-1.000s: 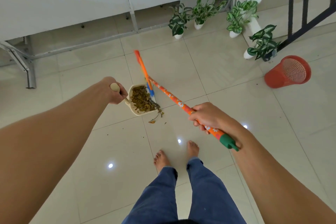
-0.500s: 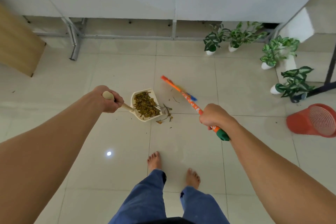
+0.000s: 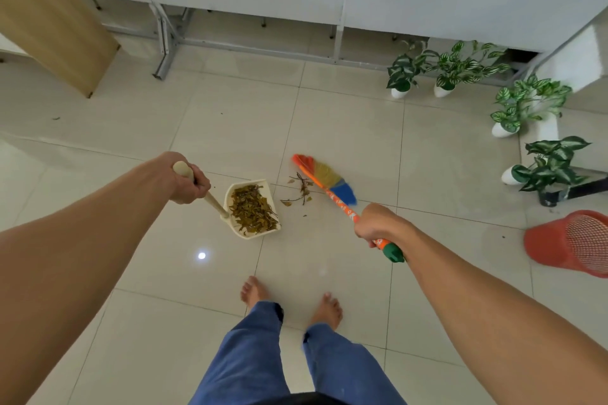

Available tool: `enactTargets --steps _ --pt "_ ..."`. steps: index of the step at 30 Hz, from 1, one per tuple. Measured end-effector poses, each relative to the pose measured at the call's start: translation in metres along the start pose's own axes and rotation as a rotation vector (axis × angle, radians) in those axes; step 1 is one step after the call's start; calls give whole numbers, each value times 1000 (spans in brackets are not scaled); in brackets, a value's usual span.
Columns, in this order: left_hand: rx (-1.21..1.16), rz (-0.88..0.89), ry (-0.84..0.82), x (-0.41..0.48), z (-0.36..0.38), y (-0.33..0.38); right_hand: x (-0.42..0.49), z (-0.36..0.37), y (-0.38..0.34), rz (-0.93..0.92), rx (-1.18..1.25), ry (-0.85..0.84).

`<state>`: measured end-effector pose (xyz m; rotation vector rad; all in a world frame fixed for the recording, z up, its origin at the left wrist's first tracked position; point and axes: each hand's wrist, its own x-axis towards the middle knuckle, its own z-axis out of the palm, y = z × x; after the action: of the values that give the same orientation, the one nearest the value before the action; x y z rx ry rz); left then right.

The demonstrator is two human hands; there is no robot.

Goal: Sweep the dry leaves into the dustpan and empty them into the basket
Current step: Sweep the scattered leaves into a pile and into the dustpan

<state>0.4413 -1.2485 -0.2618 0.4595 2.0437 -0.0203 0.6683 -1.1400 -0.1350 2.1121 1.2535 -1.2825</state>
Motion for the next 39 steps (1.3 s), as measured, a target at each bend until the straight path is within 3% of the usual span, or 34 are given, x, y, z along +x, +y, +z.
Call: enactTargets --steps 3,5,7,9,11,16,18,19,21,22,25,30,39 --pt "84 48 73 -1 5 -25 2 7 3 -5 11 -10" --pt "-98 49 104 2 4 -27 2 9 1 -17 -5 -6" --pt "-254 -78 89 3 -4 -8 -1 13 -3 -42 -29 -10" --pt "-317 -156 232 26 -25 5 -8 13 -6 -74 -66 -34" --pt "-250 33 248 45 -37 -4 -18 10 -6 -102 -97 -84" --pt "-253 52 174 53 -51 -2 -47 -4 -3 -154 -26 -143" --pt "-362 59 190 40 -64 20 -48 -1 -11 -162 -52 -98" --pt "-487 -46 206 23 -83 49 -46 3 -17 -161 -79 -66" --pt "-790 -223 -43 -13 -135 117 -41 14 -33 -156 -99 -15" --pt "-843 -203 -168 -21 -145 133 -40 20 -40 -155 -84 -14" --pt "-1195 -355 -144 -24 -214 178 -35 29 -53 -164 45 -112" --pt "-1198 -328 -152 -22 -220 182 -53 23 -41 -247 139 -202" --pt "-1130 -327 -120 -26 -213 192 -50 29 -44 -177 25 -96"
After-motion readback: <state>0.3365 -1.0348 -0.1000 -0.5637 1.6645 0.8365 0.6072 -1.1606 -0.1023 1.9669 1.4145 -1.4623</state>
